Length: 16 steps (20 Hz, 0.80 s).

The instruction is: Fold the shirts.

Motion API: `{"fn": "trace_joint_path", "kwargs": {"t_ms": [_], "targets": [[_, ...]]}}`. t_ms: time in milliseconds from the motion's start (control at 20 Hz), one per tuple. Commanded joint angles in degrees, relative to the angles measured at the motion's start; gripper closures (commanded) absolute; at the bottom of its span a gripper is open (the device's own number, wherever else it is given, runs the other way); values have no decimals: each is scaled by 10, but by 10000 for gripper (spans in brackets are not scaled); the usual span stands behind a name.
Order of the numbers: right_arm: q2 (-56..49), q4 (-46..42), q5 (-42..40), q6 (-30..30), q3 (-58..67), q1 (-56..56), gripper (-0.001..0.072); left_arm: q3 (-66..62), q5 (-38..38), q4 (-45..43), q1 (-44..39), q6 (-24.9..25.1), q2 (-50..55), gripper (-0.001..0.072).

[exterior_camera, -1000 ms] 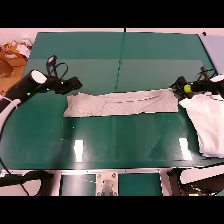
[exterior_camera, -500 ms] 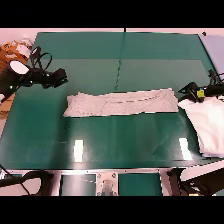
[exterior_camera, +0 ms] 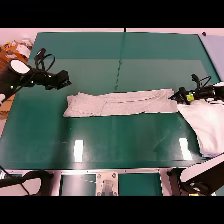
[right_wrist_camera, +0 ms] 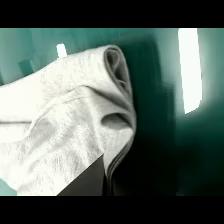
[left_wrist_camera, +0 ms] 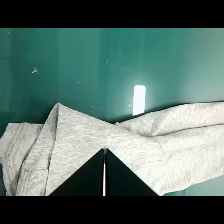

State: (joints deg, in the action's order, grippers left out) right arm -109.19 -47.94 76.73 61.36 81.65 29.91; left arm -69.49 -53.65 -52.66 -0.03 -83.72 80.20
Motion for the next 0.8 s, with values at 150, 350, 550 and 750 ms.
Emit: {"fn": "trace_joint_path", "kwargs": {"t_ms": [150, 350, 550, 750], "targets": [[13, 30, 91, 27, 113, -5, 704, 0, -3, 62, -6, 39, 0, 688], [93, 43, 162, 57, 149, -16, 703, 0, 38, 82, -106, 62, 22, 688], [205, 71, 229, 114, 149, -55, 703, -1, 174, 114, -276, 63, 104, 688], [288, 75, 238, 153, 150, -113, 702, -53, 248, 185, -401, 63, 205, 688]]}}
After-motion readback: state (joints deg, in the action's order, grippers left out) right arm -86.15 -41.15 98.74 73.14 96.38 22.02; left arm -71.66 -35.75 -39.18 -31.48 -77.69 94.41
